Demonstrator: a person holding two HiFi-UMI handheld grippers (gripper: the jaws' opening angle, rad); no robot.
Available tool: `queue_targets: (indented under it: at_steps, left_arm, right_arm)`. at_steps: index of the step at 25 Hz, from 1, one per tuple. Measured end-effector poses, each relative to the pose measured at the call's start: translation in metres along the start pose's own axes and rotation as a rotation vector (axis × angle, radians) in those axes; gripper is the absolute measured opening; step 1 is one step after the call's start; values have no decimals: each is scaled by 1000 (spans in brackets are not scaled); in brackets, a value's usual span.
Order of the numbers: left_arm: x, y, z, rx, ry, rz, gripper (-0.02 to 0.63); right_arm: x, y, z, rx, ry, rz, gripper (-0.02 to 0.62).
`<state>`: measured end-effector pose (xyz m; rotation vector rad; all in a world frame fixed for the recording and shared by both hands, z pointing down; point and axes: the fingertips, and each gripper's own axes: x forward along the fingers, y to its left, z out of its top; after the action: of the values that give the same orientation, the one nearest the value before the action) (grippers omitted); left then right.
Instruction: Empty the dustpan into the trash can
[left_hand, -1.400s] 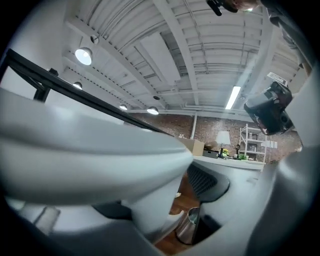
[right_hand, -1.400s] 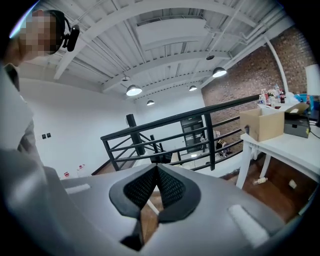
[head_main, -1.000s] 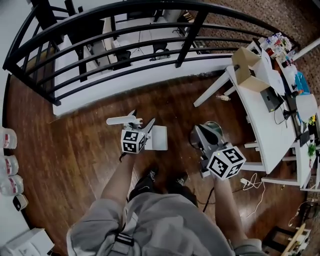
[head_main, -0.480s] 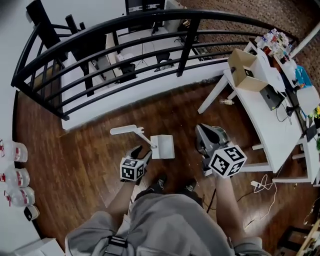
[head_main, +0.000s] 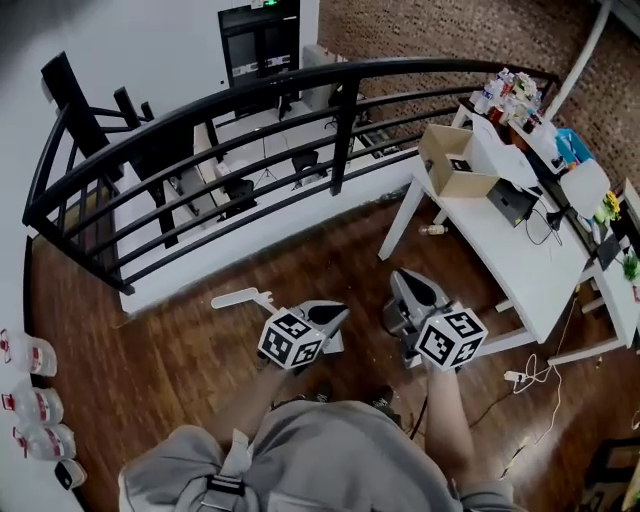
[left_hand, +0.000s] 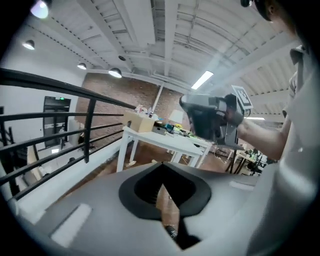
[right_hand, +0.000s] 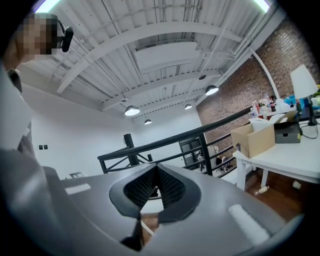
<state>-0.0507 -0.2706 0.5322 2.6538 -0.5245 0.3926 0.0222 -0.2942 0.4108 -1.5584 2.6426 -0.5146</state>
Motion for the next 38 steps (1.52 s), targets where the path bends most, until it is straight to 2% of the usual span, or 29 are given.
queue_targets:
  at_steps: [3,7,13,19,38]
  left_arm:
    - [21,-22,48,76,-16,-73,6]
    - [37,-47,110,136,-92,-136,6]
    - [47,-73,164,182,-153,-196,6]
    - [52,-80,174,187,-150,-230,6]
    - [51,-75,176,180,-144,-221,6]
  right_arm:
    - [-13,-7,8,-9,-23,-25,-2]
    - [-28,-11,22,-40,-50,-65,-2]
    - [-43,-12,42,-111,-76,-108,-2]
    - [-46,-18,50,-136,-70,-144,-2]
    - [-49,-22,60,-144,-60,-147,-2]
